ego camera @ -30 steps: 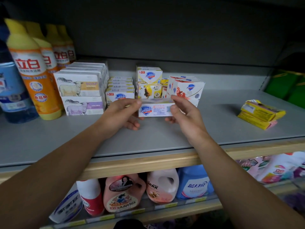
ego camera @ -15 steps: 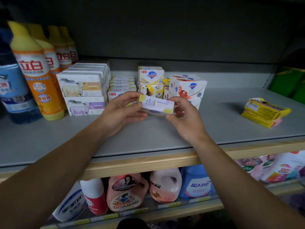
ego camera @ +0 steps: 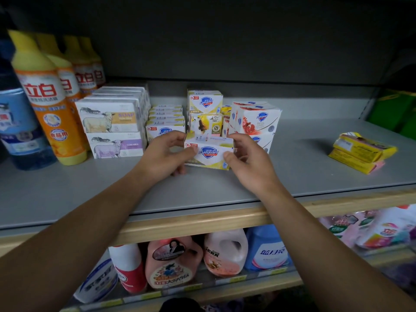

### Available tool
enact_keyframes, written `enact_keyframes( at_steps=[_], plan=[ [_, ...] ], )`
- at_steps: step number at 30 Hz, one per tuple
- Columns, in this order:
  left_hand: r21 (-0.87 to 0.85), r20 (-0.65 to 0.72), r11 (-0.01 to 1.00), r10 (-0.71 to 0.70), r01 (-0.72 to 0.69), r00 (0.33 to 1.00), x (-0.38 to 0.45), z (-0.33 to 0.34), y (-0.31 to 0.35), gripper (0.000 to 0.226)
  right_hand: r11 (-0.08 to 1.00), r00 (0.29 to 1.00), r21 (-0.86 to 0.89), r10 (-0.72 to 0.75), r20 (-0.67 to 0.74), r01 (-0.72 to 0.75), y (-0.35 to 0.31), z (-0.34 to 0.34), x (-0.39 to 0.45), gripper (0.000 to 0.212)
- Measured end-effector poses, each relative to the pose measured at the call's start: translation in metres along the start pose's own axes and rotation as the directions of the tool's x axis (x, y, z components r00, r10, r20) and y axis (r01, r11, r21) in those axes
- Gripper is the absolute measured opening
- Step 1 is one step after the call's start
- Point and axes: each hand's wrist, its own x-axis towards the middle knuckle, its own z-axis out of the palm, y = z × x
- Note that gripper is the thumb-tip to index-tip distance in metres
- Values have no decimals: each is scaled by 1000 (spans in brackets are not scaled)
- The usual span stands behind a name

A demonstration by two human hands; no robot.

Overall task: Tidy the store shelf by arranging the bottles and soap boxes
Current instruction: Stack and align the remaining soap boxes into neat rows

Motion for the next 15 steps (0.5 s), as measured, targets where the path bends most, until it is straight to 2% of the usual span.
enact_keyframes(
  at_steps=[2, 6, 12, 15],
  plan=[
    [178, -40, 984, 36, -28, 999, 1, 1, -3, 22, 999, 999, -12, 41, 21, -41, 3, 0, 1, 36],
    [447, 22, 889, 98, -98, 995, 1, 0, -6, 38, 997, 997, -44, 71, 33, -70, 4, 0, 3, 41],
    [444, 7, 891, 101, -94, 995, -2, -2, -3, 41, 994, 999, -107, -37, 17, 39, 0, 3, 2, 56],
    [538, 36, 835, 114, -116, 993, -6, -6, 4, 46, 969, 991, -211, -127, 34, 131, -5, 4, 1, 56]
  ],
)
